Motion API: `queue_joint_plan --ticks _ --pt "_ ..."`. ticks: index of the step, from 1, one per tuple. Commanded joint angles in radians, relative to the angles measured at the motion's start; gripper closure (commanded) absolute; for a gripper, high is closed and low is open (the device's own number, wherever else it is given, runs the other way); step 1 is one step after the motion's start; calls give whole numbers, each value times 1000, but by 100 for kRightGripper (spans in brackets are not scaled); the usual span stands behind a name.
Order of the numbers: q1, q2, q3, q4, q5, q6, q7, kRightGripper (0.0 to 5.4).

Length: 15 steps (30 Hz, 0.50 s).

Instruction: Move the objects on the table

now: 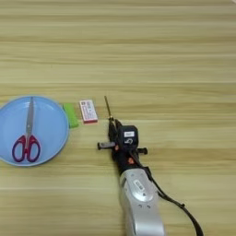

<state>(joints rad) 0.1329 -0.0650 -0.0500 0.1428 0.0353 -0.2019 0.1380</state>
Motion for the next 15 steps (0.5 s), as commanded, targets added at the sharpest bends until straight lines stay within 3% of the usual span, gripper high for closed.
queue_joint_plan --ticks 1,15 --pt "-15 -19 -8 -41 -11 22 -15 495" --pt "33 -54 -52 -82 -3 71 -22 495"
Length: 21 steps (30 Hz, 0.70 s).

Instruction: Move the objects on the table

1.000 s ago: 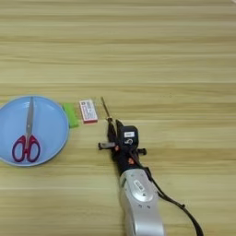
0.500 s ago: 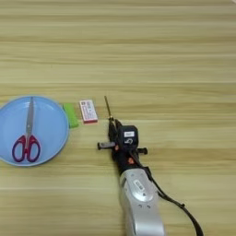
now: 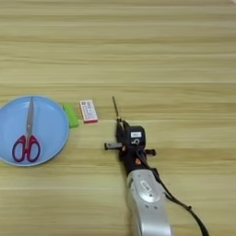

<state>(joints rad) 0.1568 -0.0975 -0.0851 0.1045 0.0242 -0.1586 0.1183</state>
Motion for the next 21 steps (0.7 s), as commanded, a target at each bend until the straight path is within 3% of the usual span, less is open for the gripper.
queue_joint_plan --ticks 1,21 --pt "14 -22 -18 -50 10 32 -1 495" --pt "130 -50 -72 -117 31 89 22 495"
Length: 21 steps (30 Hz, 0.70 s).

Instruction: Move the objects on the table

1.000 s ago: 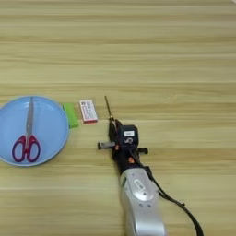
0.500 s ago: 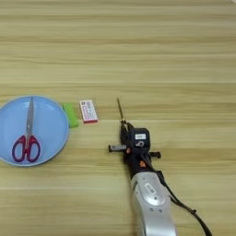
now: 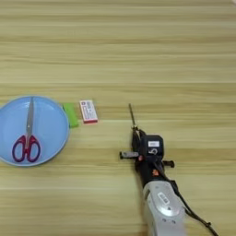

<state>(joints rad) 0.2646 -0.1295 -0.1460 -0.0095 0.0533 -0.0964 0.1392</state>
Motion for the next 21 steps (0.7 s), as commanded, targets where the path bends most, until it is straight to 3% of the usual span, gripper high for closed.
queue_joint_plan --ticks 1,10,11,21 --pt "23 -18 -9 -1 1 26 1 495" --pt "21 -14 -1 4 0 28 3 495" --pt "20 -14 -1 6 0 28 3 467" --pt "14 -9 0 10 3 15 1 364"
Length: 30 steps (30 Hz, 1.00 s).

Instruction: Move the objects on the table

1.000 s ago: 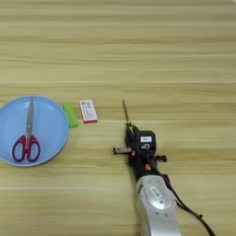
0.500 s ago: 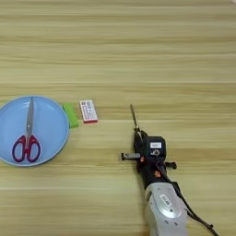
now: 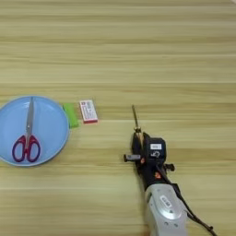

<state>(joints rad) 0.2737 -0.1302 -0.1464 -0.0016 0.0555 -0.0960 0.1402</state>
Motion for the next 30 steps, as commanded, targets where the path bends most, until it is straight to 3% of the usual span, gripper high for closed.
queue_joint_plan --ticks 1,22,30 --pt "5 -7 2 -1 1 13 0 354" --pt "3 4 18 -40 13 -32 10 135" --pt "-10 -2 14 -57 9 -55 11 18"
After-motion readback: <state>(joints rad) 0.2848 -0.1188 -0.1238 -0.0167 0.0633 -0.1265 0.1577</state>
